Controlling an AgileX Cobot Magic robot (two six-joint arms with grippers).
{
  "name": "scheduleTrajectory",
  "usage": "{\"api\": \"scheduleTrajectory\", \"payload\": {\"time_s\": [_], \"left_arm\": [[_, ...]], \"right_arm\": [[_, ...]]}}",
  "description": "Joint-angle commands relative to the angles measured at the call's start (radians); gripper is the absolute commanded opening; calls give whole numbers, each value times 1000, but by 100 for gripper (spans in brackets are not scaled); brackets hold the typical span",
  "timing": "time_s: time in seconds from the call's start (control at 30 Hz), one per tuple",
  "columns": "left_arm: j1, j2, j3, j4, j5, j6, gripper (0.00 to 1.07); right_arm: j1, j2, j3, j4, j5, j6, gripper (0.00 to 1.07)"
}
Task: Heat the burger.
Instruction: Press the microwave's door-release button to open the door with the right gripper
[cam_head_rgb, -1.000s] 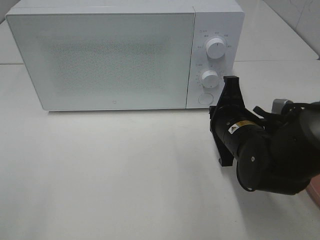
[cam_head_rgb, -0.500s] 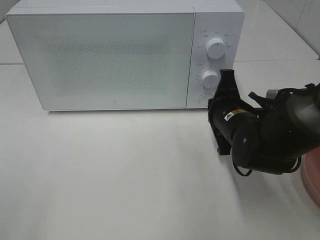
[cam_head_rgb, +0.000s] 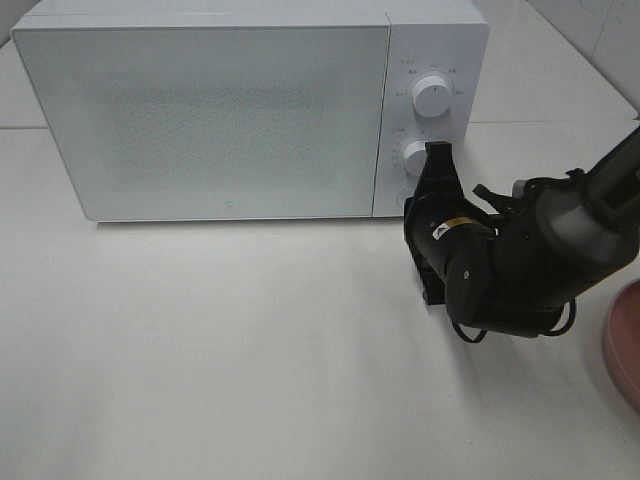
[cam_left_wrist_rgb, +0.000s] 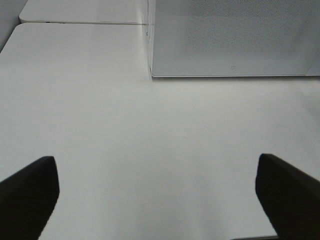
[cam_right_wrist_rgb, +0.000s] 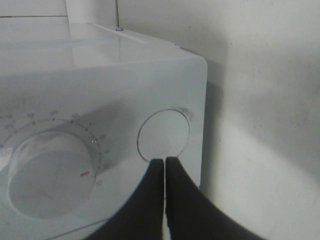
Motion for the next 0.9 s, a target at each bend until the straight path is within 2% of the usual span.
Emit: {"api": "scheduleTrajectory", "payload": {"time_s": [0.03,0.27,0.6,0.9], "left_arm": [[3,-14,-1,-4,-9,-1,100],[3,-14,-1,-4,-9,-1,100],[3,-14,-1,-4,-9,-1,100],[3,-14,-1,-4,-9,-1,100]], "right_arm": [[-18,1,-12,-17,-3,-1,0],[-36,38,-62,-65,26,24,0],[-46,70,-113,-48,26,13,0],[-72,70,-113,-21,29,-19,0]]}}
